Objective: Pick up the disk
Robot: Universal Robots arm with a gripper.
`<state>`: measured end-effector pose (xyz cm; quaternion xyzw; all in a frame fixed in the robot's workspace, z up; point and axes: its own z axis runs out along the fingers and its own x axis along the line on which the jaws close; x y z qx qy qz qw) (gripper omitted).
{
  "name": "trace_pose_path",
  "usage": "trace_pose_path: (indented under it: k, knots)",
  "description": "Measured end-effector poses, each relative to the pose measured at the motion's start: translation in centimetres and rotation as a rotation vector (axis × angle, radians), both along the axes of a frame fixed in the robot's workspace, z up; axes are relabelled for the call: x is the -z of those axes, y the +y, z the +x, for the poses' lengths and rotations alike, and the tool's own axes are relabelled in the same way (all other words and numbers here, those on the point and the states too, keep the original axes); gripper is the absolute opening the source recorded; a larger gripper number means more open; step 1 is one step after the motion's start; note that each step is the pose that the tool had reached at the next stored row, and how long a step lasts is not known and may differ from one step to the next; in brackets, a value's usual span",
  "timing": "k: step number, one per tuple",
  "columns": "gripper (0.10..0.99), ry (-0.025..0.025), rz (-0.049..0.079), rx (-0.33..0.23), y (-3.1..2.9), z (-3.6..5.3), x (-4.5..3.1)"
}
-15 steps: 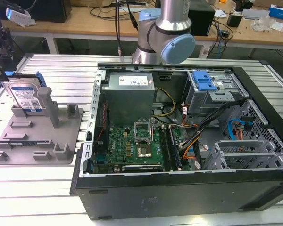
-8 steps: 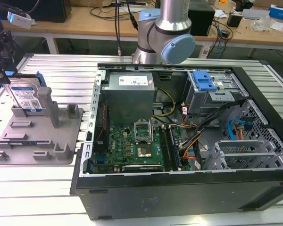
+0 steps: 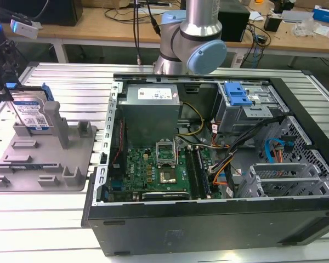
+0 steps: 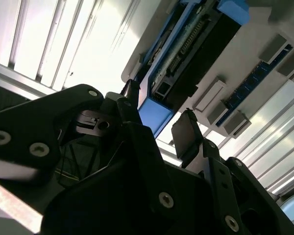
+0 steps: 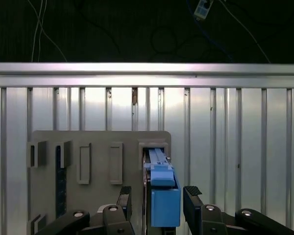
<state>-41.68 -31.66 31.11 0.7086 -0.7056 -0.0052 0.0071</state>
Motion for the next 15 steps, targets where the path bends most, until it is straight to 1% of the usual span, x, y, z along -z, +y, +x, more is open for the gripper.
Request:
trace_pose_path:
  k: [5, 15]
  knots:
    - [0.541, 0.0001, 0.0, 0.0, 0.09, -0.04, 0.4]
    - [0.541, -0.0003, 0.0, 0.0, 0.14, -0.05, 0.71]
